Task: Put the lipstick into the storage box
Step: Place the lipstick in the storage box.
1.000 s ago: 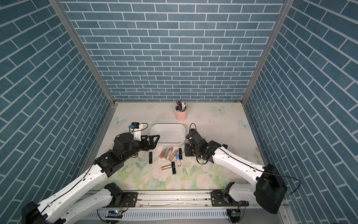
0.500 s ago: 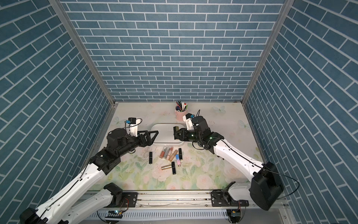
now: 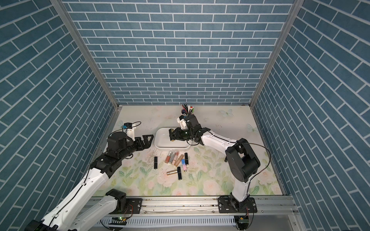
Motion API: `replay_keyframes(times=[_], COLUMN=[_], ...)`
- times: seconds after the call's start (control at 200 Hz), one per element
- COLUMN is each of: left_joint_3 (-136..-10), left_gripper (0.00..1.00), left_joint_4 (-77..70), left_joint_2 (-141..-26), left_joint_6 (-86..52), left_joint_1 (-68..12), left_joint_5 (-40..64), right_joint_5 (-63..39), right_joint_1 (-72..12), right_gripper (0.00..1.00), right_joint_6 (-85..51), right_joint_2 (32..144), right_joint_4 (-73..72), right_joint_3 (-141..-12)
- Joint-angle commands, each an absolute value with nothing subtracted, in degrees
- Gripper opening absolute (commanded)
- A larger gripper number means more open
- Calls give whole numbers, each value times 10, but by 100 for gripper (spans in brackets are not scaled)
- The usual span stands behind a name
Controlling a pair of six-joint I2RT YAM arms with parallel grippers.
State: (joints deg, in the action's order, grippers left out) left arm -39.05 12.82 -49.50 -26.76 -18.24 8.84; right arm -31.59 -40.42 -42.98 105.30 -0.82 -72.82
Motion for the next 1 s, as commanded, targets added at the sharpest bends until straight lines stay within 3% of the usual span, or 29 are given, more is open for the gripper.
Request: replay_keyframes(times=[0.0,0.995], left_joint_3=[-383,-341], left_gripper=[100,100], left_joint_4=[133,115], left_joint_2=[-508,-490], left_joint_6=[-238,-253], left_joint_1=[-178,-178], left_joint_5=[48,49], right_joint_5=[-334,-219], right_joint_1=[-405,-458], right_gripper=[4,5], right_joint_6=[-442,-509], right_joint_2=[1090,1253], right_joint_4=[-17,18], right_joint_3=[-764,-878])
